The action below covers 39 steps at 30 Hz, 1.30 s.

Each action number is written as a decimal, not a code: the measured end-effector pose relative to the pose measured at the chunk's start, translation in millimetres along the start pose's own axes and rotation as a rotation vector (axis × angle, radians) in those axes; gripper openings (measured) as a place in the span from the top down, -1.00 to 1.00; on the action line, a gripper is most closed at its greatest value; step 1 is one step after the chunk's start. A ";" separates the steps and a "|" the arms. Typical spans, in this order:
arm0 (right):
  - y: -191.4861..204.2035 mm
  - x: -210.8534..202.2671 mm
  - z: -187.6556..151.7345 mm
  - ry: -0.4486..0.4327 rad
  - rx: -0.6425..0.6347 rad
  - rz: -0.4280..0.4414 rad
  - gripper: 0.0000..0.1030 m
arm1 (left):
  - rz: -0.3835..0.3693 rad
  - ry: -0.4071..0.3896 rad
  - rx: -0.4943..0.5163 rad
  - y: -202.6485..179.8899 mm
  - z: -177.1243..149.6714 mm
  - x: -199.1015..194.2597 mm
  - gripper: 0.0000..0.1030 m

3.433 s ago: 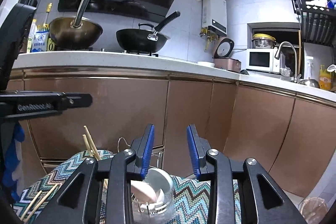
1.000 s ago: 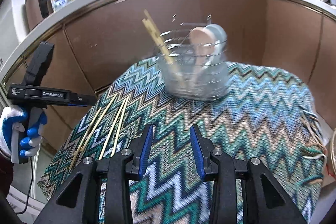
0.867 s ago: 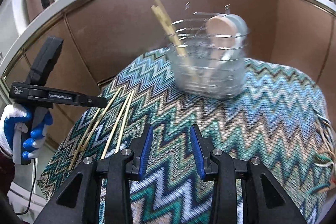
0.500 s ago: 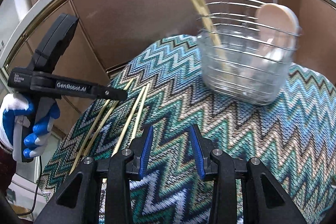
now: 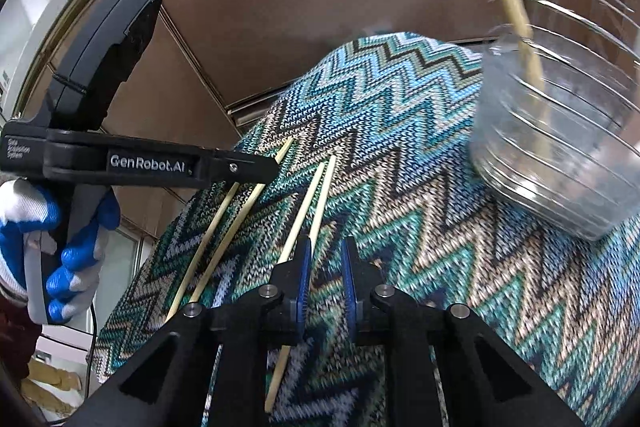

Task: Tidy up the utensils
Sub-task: 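Grasp a wooden chopstick with the right tool while the left tool grasps another, then lift both chopsticks with both tools over the utensil holder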

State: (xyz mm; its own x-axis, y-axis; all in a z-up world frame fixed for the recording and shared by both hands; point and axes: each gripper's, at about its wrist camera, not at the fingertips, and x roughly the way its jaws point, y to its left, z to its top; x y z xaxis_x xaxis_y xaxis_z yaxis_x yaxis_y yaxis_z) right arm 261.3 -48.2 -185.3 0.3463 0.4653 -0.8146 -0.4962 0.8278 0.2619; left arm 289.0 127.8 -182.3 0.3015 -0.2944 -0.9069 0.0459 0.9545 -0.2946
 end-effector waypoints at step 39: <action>-7.4 0.6 24.6 0.070 0.051 0.055 0.90 | -0.008 -0.002 -0.030 0.7 0.9 -4.9 0.90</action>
State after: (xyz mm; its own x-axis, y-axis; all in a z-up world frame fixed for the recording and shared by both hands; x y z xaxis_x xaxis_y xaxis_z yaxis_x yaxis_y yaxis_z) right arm 284.7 -46.4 -175.1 0.2626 0.4889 -0.8319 -0.4708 0.8175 0.3318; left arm 288.4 130.0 -177.7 0.3027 -0.3023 -0.9039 0.0195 0.9501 -0.3112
